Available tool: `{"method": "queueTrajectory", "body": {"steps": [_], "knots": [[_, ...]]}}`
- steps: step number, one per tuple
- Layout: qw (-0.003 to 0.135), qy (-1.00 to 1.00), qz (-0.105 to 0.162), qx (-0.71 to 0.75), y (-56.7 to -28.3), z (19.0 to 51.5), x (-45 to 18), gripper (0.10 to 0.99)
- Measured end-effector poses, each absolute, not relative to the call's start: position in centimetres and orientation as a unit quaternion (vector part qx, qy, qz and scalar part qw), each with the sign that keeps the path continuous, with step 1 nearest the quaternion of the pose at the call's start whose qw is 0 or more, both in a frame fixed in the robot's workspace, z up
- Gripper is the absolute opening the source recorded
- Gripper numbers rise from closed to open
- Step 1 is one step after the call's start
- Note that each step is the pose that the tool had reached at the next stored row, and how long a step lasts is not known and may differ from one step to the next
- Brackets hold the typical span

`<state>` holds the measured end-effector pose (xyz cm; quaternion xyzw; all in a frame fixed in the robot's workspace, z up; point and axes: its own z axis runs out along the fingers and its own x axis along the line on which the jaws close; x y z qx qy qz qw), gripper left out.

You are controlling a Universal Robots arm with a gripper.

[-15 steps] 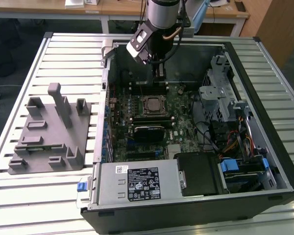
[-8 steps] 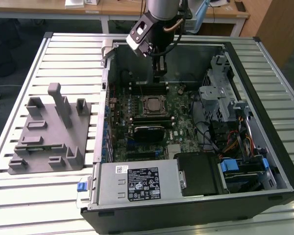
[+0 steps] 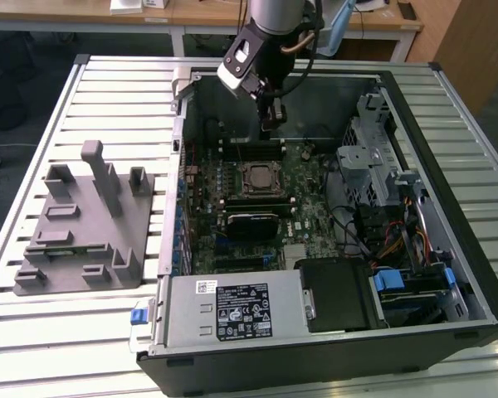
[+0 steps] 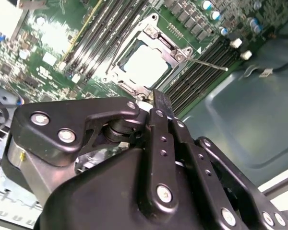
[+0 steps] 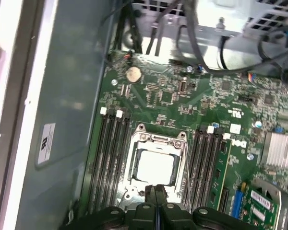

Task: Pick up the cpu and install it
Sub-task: 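Install the first cpu locking lever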

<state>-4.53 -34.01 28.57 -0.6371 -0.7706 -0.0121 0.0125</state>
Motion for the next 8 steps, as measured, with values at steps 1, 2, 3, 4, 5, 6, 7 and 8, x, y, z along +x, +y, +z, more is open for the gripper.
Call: {"method": "queueTrajectory", "body": {"steps": [1, 2, 3, 4, 5, 6, 7, 8], "knots": [[0.013, -0.776, -0.012, -0.630, -34.01, 28.55, -4.52, 0.114], [0.013, -0.782, -0.012, -0.623, -34.01, 28.54, -4.52, 0.114], [0.013, -0.787, -0.012, -0.616, -34.01, 28.53, -4.52, 0.114], [0.013, -0.794, -0.012, -0.608, -34.01, 28.52, -4.53, 0.114], [0.013, -0.799, -0.012, -0.601, -34.01, 28.50, -4.52, 0.114], [0.013, -0.804, -0.011, -0.594, -34.01, 28.49, -4.53, 0.114], [0.013, -0.810, -0.011, -0.587, -34.01, 28.47, -4.52, 0.114], [0.013, -0.815, -0.011, -0.579, -34.01, 28.45, -4.52, 0.114]]}}
